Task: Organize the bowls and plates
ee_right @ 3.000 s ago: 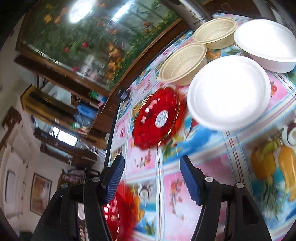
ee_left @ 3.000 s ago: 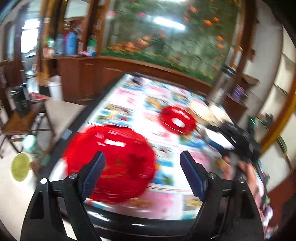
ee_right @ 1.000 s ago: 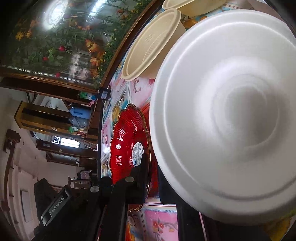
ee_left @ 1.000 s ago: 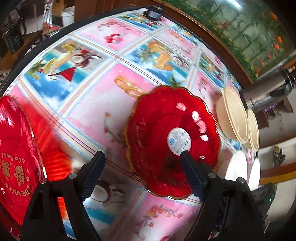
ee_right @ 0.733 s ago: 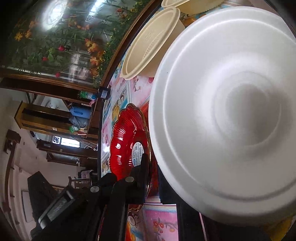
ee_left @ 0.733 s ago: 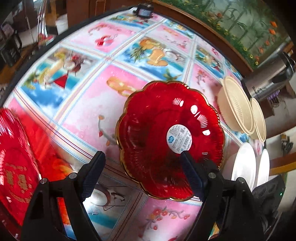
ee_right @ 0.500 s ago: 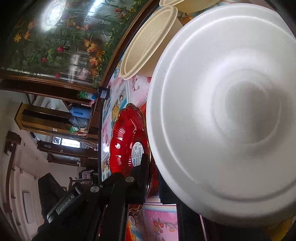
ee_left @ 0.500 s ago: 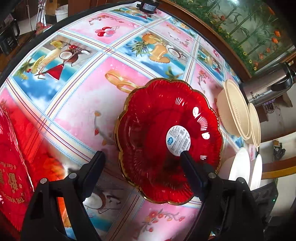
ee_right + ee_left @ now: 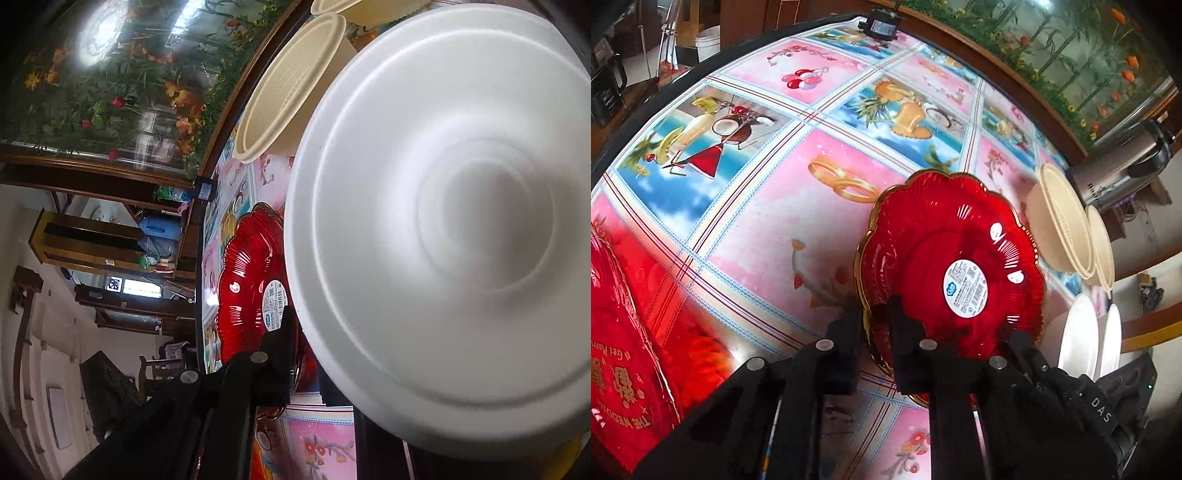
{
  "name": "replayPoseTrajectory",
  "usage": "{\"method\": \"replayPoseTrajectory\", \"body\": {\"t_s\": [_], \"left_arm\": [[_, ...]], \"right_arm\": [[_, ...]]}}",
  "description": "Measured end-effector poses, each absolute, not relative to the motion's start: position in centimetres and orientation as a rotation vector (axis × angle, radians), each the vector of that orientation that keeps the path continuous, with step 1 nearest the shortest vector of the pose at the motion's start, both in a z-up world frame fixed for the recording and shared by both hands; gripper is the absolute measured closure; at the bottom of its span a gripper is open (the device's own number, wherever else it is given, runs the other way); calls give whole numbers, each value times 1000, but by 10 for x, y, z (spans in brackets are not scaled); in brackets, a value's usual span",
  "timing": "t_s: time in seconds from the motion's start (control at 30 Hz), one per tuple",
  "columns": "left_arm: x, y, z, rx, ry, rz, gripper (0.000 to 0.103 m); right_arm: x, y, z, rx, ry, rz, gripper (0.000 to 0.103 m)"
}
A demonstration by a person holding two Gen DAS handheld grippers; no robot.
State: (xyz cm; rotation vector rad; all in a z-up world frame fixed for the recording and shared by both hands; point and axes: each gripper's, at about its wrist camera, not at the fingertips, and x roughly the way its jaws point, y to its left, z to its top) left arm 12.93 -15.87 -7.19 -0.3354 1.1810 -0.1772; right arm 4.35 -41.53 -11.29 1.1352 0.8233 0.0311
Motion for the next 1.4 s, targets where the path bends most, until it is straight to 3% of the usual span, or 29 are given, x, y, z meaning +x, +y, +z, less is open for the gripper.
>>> {"method": "replayPoseTrajectory", "body": {"t_s": [0.4, 0.87, 1.4], "left_arm": [[119, -166, -69, -276, 1142, -194, 93], [75, -139, -22, -246, 1029, -287, 94], [-12, -3, 0, -264, 906, -223, 93]], "right_arm": [[43, -418, -115, 1132, 809, 19, 95], [9, -395, -85, 1066, 681, 78, 95], [-45, -272, -35, 905, 732, 256, 94]]}}
